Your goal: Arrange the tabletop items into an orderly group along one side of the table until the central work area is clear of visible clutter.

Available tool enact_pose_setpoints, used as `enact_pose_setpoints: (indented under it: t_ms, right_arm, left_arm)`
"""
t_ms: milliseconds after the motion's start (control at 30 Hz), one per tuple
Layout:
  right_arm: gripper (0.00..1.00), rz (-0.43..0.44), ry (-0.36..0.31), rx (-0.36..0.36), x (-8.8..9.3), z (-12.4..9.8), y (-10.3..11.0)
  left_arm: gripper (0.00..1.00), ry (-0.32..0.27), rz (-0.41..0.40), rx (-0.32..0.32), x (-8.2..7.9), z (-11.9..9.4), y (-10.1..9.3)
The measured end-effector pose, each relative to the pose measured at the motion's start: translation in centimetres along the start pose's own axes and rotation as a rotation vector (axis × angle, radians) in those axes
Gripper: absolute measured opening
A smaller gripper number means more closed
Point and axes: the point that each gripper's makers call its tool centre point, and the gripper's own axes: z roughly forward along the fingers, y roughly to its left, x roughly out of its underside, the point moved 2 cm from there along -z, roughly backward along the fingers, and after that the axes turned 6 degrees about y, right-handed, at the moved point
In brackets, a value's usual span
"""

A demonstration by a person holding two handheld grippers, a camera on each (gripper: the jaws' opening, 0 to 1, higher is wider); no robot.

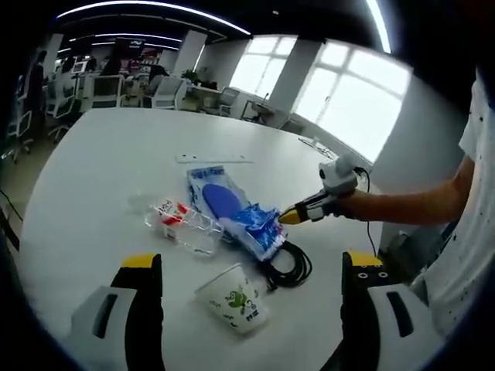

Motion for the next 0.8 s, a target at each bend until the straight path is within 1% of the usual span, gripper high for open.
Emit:
enact_pose_setpoints:
  t_ms: [33, 100, 233, 267, 400, 500, 567, 733, 800]
  right_arm:
    - [0.02, 0.003, 0.005, 0.008, 0.1, 0.0, -0.1]
    - [0.00, 0.020, -0.008, 0.003, 0.0, 0.0, 0.2]
    - [0.00, 0.030, -0.008, 0.005, 0.1, -0.2, 0.1]
    - [0.00, 0.046, -0.006, 0.002, 0.2, -0.2, 0.1]
    - [0.00, 0.059, -0.016, 0.000, 0.2, -0.5, 0.0]
    - [0.00, 0.079, -0.028, -0.004, 0.0, -0.8, 0.0]
    - [0.00, 0.098, -0.036, -0.011, -0.1, -1.0, -0.1]
    - [0.00, 0.111, -0.045, -0.018, -0.2, -1.5, 0.0]
    - [0.00, 0.132, -0.058, -0.030, -0.3, -1.8, 0.0]
  left_arm:
    - [0.99, -0.001, 0.000, 0.004, 0.0, 0.1, -0.1]
    - [0.99, -0.001, 0.000, 0.007, 0.0, 0.2, -0.2]
    - [0.97, -0.002, 0.000, 0.010, -0.1, 0.4, -0.5]
    - [0.97, -0.001, 0.002, 0.010, -0.1, 0.4, -0.6]
    - [0.96, -0.001, 0.007, 0.012, -0.2, 0.7, -0.8]
    - [0.96, 0.010, 0.018, 0.013, -0.2, 1.0, -1.0]
    - [0.95, 0.009, 0.018, 0.016, -0.3, 1.1, -1.2]
    - [0.93, 0.001, 0.018, 0.023, -0.8, 1.5, -1.6]
    - [0.91, 0.002, 0.023, 0.022, -1.0, 1.8, -1.7]
